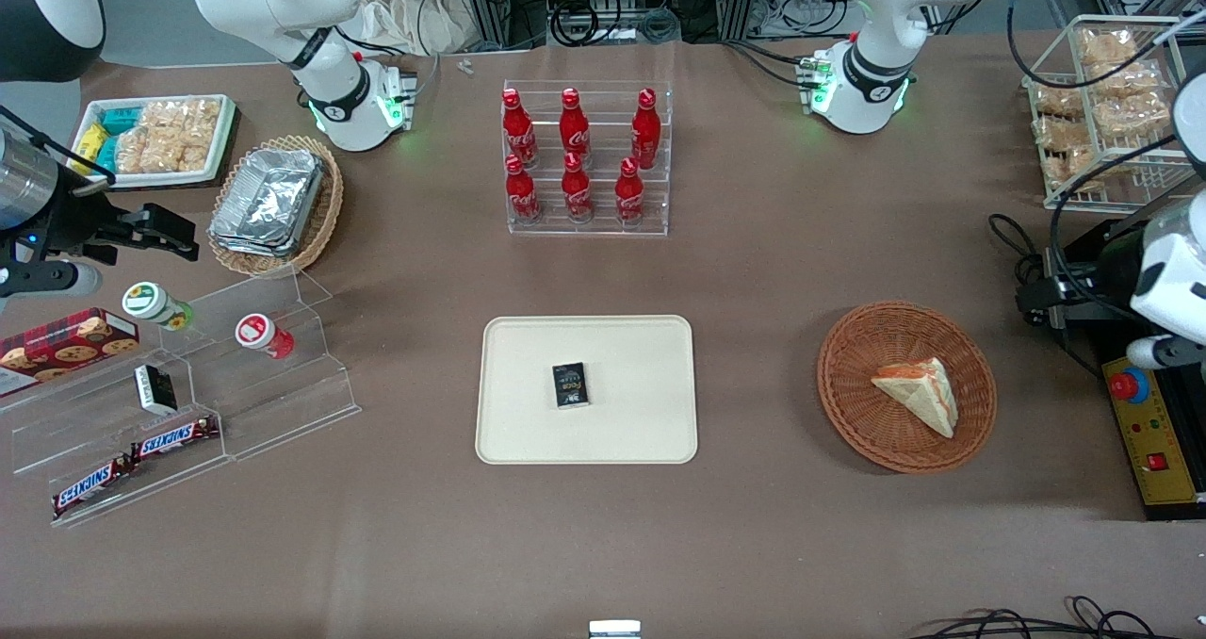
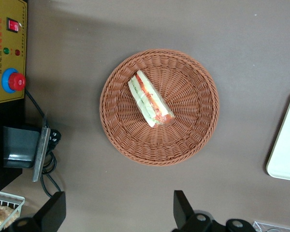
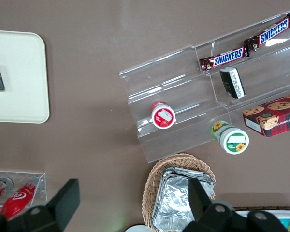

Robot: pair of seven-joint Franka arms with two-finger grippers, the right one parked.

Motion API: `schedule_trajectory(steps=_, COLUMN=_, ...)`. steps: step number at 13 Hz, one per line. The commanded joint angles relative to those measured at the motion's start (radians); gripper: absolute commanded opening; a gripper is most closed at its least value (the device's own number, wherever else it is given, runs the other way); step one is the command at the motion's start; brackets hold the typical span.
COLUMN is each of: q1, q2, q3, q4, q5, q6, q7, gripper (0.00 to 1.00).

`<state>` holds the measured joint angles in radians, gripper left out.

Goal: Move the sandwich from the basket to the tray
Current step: 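Move the left gripper down over the wrapped sandwich in the wicker basket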

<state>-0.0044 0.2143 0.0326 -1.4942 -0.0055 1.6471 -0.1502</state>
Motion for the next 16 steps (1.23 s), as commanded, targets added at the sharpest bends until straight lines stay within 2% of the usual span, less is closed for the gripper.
schedule_trajectory(steps=1, q1=-0.006, q2=0.036, q3=-0.005, q4=0.051, q5=-0.008, q6=-0.041, q7=-0.002, gripper=1.00)
schedule_trajectory(steps=4, q1=-0.009, q2=0.045, q3=-0.008, q4=0.048, q5=-0.010, q6=-0.036, q7=0.009, gripper=1.00)
schedule_trajectory(steps=5, q1=-0.020, q2=0.040, q3=-0.008, q4=0.004, q5=-0.016, q6=-0.032, q7=-0.012, gripper=1.00)
schedule_trajectory(steps=6, q1=-0.037, q2=0.022, q3=-0.008, q4=-0.044, q5=-0.004, q6=0.006, q7=-0.069, gripper=1.00)
schedule_trajectory(steps=10, q1=-0.048, q2=0.013, q3=-0.011, q4=-0.176, q5=-0.004, q6=0.207, q7=-0.492, gripper=1.00)
schedule_trajectory(steps=13, q1=-0.048, q2=0.062, q3=-0.011, q4=-0.270, q5=-0.002, q6=0.408, q7=-0.614, gripper=1.00)
schedule_trajectory(steps=16, q1=-0.045, q2=0.076, q3=-0.010, q4=-0.323, q5=-0.004, q6=0.463, q7=-0.626, gripper=1.00)
